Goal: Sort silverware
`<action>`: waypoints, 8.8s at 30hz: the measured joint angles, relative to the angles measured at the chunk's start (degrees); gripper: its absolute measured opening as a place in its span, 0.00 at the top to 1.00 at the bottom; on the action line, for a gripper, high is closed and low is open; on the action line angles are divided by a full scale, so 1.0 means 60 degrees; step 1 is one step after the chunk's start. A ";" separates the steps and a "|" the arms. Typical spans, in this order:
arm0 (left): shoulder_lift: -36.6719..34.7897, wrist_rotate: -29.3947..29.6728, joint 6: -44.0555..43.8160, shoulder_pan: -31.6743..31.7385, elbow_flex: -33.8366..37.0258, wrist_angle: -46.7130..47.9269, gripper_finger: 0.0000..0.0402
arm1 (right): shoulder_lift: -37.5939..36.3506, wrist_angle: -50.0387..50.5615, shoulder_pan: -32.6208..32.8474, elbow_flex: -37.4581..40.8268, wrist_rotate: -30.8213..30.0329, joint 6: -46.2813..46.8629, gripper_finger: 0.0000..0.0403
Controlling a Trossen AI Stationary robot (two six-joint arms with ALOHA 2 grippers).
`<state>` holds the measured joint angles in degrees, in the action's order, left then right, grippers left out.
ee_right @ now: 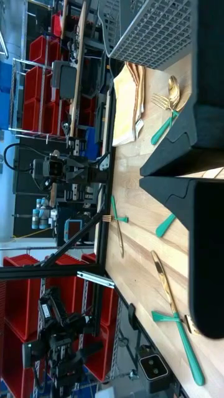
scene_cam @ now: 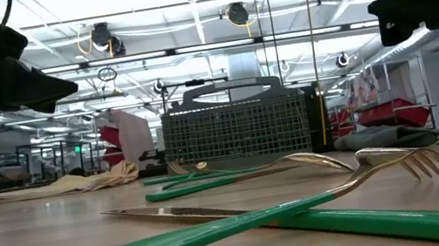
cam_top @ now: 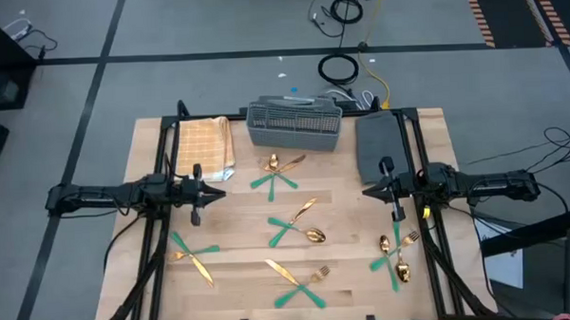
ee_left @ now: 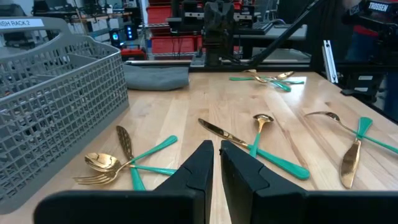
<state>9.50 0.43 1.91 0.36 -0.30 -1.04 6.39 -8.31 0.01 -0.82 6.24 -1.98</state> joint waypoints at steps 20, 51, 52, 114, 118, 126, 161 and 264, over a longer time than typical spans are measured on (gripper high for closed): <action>0.0001 -0.0001 0.0000 0.0000 -0.0001 -0.0003 0.90 | 0.0000 -0.0001 -0.0003 0.0000 -0.0030 0.0000 1.00; 0.0004 0.0202 0.1185 0.0006 0.0000 -0.0032 0.90 | 0.0011 -0.3769 0.0004 0.0000 -0.1705 0.3971 1.00; 0.0001 0.0384 0.1867 0.0007 0.0000 -0.0055 0.90 | 0.0011 -0.3782 0.0008 0.0000 -0.1832 0.3974 1.00; 0.0100 0.1243 -0.3005 -0.0011 -0.0013 -0.3259 0.90 | 0.2522 -0.2844 0.0344 -0.0036 -0.0977 0.4309 0.96; 0.0127 0.0580 -0.3027 -0.0011 -0.0469 -0.3124 0.90 | 0.3019 -0.3275 0.0625 -0.1075 -0.0978 0.3371 0.87; 0.0115 -0.0595 -0.2657 -0.0171 -0.3045 -0.3021 0.97 | 0.4559 -0.1876 0.1253 -0.5388 -0.1231 -0.0466 0.70; 0.2660 0.3250 -0.3180 -0.0208 -0.5340 0.5724 0.95 | 1.6273 0.6125 0.1629 -1.2130 -0.1301 0.2287 0.58; 0.2667 0.4189 -0.2499 -0.0208 -0.5344 0.5749 0.95 | 1.5987 1.4306 -0.1305 -1.6451 -1.4761 -0.6227 1.00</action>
<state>25.50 25.56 -13.08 -0.89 -32.36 33.45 102.31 77.53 -7.83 -99.53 -82.32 -39.34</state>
